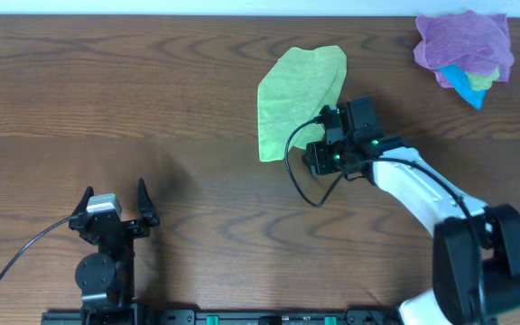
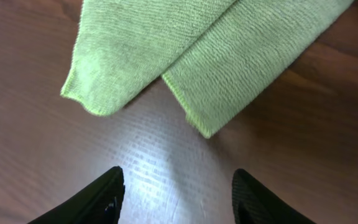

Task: Fold the cloth
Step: 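Lower the right gripper and spread the green cloth flat on the table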

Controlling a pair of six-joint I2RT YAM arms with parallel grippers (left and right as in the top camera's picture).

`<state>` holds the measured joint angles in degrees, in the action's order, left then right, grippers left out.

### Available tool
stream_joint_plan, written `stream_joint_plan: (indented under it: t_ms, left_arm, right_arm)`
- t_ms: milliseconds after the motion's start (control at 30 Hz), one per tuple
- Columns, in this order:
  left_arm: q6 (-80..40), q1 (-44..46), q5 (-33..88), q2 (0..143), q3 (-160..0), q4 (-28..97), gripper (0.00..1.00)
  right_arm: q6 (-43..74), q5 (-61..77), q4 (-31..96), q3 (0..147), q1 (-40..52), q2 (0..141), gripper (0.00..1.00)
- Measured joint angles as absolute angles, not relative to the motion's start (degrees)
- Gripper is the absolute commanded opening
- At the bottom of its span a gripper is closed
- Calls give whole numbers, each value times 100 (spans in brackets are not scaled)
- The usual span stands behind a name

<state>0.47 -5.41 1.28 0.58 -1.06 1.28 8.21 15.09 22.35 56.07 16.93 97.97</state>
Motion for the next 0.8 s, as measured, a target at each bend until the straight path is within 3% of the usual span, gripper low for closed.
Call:
stream_joint_plan:
  t_ms: [800]
  left_arm:
    - [45,-541,128,58,-106,128,95]
  right_arm:
    - [1197,1813,1225,5605,1203,10377,49]
